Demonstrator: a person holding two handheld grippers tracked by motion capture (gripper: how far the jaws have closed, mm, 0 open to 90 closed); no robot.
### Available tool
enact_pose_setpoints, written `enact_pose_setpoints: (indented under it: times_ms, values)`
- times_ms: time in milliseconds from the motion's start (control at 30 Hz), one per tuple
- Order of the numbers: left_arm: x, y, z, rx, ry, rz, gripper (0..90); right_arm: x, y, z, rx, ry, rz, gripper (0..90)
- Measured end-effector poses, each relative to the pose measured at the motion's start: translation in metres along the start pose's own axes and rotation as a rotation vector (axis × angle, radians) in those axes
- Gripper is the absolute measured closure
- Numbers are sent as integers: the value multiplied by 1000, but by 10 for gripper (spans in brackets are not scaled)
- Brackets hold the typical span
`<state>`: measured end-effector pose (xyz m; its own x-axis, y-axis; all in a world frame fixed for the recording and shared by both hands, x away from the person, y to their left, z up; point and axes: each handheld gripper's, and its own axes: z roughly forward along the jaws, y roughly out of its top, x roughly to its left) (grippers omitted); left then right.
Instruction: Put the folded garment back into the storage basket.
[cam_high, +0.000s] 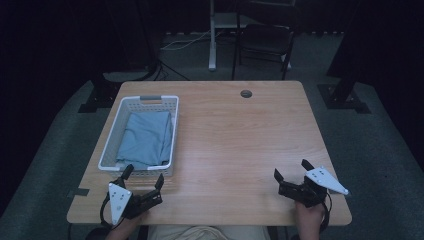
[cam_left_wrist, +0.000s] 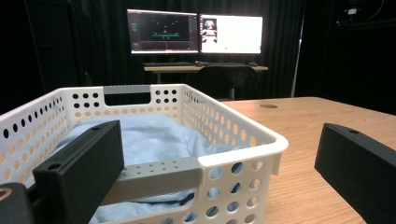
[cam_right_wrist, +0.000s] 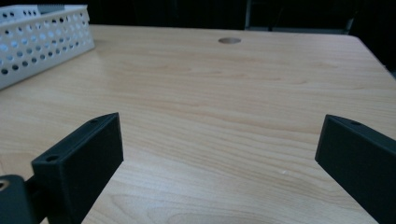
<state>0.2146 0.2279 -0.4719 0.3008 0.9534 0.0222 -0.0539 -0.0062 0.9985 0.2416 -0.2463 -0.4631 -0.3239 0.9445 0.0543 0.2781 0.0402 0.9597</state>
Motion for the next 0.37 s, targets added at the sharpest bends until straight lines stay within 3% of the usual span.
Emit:
enact_pose_setpoints:
  times_ms: [367]
  values:
    - [0,0,0,1,0,0,27,5,1,4,29,-29,-34,7]
